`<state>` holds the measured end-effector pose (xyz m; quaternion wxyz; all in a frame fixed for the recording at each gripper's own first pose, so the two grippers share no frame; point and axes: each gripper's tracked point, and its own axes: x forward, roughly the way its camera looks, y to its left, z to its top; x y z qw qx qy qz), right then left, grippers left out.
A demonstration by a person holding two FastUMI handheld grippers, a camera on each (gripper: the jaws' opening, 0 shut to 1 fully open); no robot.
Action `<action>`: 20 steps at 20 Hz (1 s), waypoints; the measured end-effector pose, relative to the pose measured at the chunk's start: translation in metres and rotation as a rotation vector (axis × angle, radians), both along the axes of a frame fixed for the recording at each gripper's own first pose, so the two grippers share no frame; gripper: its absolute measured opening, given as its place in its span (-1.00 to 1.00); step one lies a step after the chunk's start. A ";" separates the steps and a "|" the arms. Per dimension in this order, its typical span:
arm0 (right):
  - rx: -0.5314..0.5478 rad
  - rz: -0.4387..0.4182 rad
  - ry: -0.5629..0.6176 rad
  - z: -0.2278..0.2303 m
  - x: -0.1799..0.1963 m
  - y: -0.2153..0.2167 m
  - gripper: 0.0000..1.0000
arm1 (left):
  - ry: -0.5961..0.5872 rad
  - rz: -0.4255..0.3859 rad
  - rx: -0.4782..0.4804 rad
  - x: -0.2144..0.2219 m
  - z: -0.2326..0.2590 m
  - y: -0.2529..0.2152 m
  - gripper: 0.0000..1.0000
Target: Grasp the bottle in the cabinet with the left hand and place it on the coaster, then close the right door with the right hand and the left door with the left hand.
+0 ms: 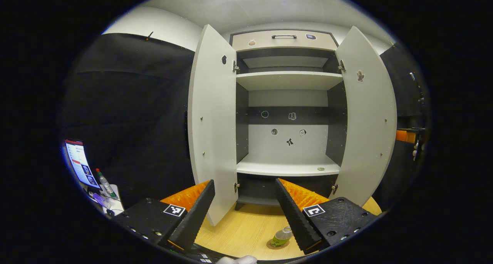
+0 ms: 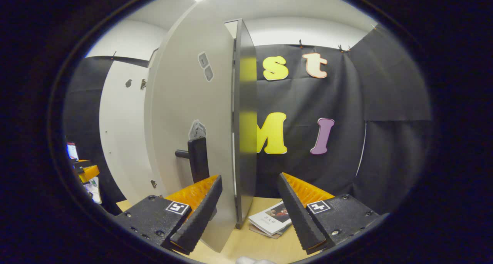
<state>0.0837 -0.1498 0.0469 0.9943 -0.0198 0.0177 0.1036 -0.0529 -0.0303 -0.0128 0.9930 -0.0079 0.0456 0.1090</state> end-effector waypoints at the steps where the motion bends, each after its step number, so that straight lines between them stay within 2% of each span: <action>1: 0.004 0.031 0.008 0.000 0.000 0.002 0.92 | 0.005 0.010 0.000 -0.001 0.000 -0.004 0.90; 3: 0.011 0.089 0.042 -0.003 0.002 0.009 0.92 | 0.010 0.028 -0.001 -0.002 0.000 -0.010 0.90; 6: 0.009 0.115 0.059 -0.002 0.001 0.020 0.92 | 0.004 0.047 -0.002 -0.005 0.002 -0.013 0.90; 7: 0.009 0.113 0.058 -0.002 0.000 0.025 0.87 | 0.002 0.044 -0.003 -0.005 0.003 -0.014 0.90; 9: 0.000 0.114 0.057 -0.003 -0.001 0.040 0.92 | 0.000 0.043 0.007 -0.007 0.004 -0.009 0.89; 10: -0.004 0.110 0.059 -0.004 -0.001 0.046 0.86 | 0.000 0.042 0.012 -0.006 0.005 -0.007 0.91; 11: -0.003 0.105 0.062 -0.005 -0.001 0.053 0.92 | -0.001 0.040 0.015 -0.006 0.006 -0.003 0.91; 13: -0.003 0.093 0.066 -0.006 -0.001 0.067 0.87 | -0.009 0.032 0.017 -0.003 0.006 0.008 0.92; 20: -0.001 0.056 0.078 -0.011 0.006 0.116 0.87 | -0.004 -0.034 0.020 0.009 0.005 0.035 0.92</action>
